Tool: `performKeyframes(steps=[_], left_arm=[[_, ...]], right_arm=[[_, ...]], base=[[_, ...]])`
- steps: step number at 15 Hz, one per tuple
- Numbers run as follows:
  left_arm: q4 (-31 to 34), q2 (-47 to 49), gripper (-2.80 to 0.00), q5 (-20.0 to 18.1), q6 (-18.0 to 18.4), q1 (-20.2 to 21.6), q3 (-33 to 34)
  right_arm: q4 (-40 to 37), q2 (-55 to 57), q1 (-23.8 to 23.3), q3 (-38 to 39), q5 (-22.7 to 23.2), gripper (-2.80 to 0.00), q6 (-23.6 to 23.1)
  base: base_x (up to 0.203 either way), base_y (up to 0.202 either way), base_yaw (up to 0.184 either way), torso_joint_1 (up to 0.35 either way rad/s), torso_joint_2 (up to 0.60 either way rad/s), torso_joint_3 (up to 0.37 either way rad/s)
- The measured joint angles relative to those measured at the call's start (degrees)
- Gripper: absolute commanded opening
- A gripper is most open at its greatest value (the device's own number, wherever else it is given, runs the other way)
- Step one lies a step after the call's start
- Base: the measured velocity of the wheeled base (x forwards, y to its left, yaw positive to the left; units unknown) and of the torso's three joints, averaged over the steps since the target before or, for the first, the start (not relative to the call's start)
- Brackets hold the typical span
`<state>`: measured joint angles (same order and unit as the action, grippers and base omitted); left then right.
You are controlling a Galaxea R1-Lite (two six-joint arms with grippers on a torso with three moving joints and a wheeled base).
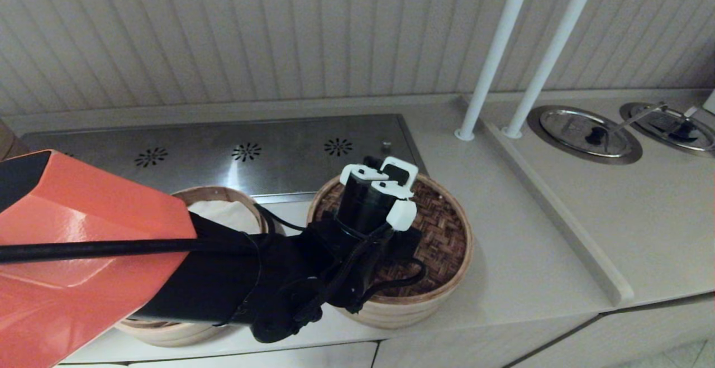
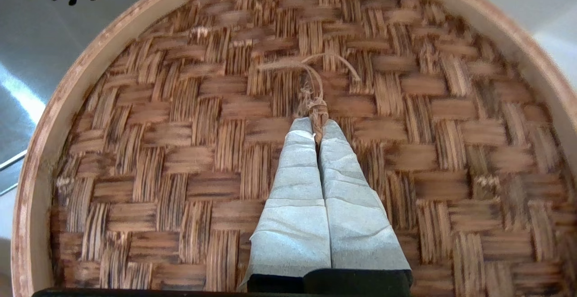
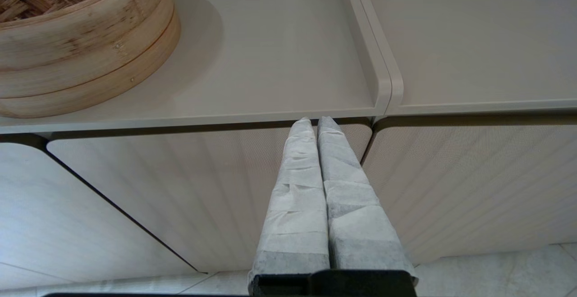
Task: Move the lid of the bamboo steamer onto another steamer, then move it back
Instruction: Put the steamer, then pick up the steamer
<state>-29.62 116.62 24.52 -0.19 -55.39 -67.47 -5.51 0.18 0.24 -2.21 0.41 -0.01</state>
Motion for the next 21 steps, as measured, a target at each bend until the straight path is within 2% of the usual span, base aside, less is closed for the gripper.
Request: performKeyframes(steps=[3, 4, 6, 10, 14, 17, 21], left_arm=[[1.07, -0.05, -2.80, 0.20, -0.02, 0.05, 0.15], [1.07, -0.05, 0.00, 0.75, -0.02, 0.05, 0.22], [1.18, -0.18, 0.00, 2.10, -0.05, 0.13, 0.17], [0.70, -2.75, 0.00, 2.26, -0.20, 0.47, 0.66], [1.15, -9.08, 0.00, 2.48, -0.25, 3.29, 2.07], [1.13, -17.31, 0.00, 2.48, -0.19, 7.91, 8.46], [1.13, -31.12, 0.00, 1.13, -0.16, 18.70, 21.71]], right_arm=[[0.00, 0.00, -0.01, 0.00, 0.00, -2.80, -0.04], [0.00, 0.00, -0.02, 0.00, 0.00, -2.80, 0.00], [0.00, 0.00, -0.02, 0.01, 0.00, -2.80, 0.01], [0.00, 0.00, -0.02, 0.01, 0.00, -2.80, 0.01], [0.00, 0.00, -0.02, 0.01, 0.00, -2.80, -0.04], [0.00, 0.00, 0.00, 0.01, 0.00, -2.80, -0.01], [0.00, 0.00, 0.00, 0.01, 0.00, -2.80, -0.04]], base=[[0.000, 0.000, 0.000, 0.000, 0.00, 0.000], [0.000, 0.000, 0.000, 0.000, 0.00, 0.000], [0.000, 0.000, 0.000, 0.000, 0.00, 0.000], [0.000, 0.000, 0.000, 0.000, 0.00, 0.000], [0.000, 0.000, 0.000, 0.000, 0.00, 0.000], [0.000, 0.000, 0.000, 0.000, 0.00, 0.000], [0.000, 0.000, 0.000, 0.000, 0.00, 0.000]])
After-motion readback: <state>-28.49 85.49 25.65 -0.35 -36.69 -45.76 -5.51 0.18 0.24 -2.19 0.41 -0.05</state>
